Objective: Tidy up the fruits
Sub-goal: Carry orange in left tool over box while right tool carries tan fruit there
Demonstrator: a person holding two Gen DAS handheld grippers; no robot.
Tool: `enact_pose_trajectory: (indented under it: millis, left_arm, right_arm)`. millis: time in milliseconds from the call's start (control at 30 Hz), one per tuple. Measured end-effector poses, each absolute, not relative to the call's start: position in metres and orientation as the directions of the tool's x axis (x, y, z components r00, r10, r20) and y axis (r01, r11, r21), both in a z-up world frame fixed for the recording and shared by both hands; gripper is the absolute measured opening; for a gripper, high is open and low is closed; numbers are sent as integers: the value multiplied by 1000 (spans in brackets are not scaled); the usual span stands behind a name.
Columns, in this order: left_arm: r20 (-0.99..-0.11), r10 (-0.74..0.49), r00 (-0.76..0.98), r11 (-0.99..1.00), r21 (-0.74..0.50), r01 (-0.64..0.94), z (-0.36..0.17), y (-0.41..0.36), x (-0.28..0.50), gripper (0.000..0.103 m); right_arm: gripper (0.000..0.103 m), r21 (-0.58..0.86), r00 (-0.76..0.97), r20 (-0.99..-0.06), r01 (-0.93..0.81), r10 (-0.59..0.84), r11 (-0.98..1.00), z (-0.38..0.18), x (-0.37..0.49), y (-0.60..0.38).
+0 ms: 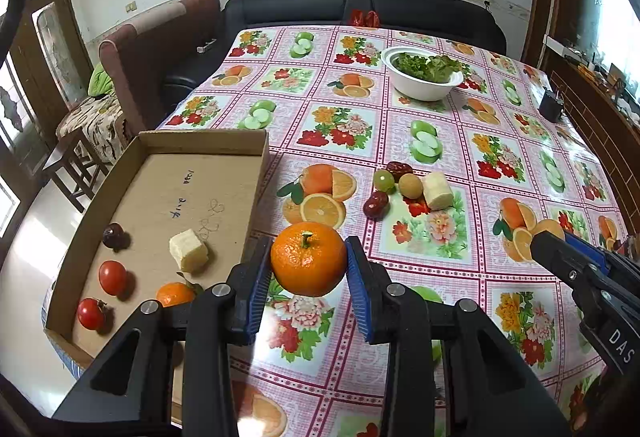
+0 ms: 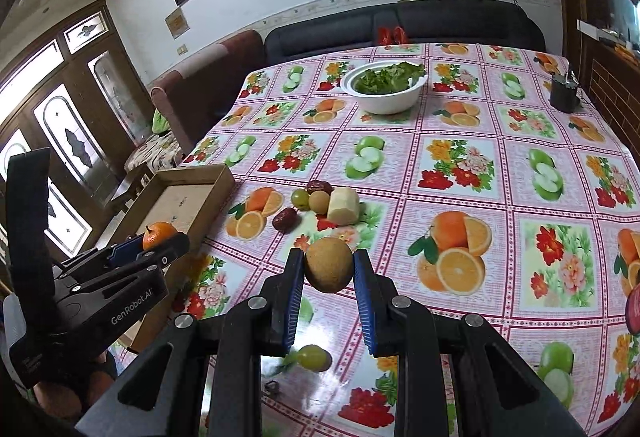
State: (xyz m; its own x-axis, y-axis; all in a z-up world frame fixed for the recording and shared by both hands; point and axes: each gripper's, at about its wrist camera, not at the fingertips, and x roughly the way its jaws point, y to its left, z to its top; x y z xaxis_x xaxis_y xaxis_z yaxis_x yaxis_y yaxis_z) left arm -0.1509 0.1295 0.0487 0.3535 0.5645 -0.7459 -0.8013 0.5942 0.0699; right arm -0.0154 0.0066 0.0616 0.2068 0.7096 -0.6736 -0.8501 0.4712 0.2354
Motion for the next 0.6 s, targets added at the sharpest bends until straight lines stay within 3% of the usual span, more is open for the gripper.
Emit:
enact_pose_trajectory:
  millis: [600]
  left_arm:
    - [-732,589,344,567,70,-821,55,134,-168,34]
  right_arm:
    - [25,223,194,-674,-866,712,447,65,-33,15]
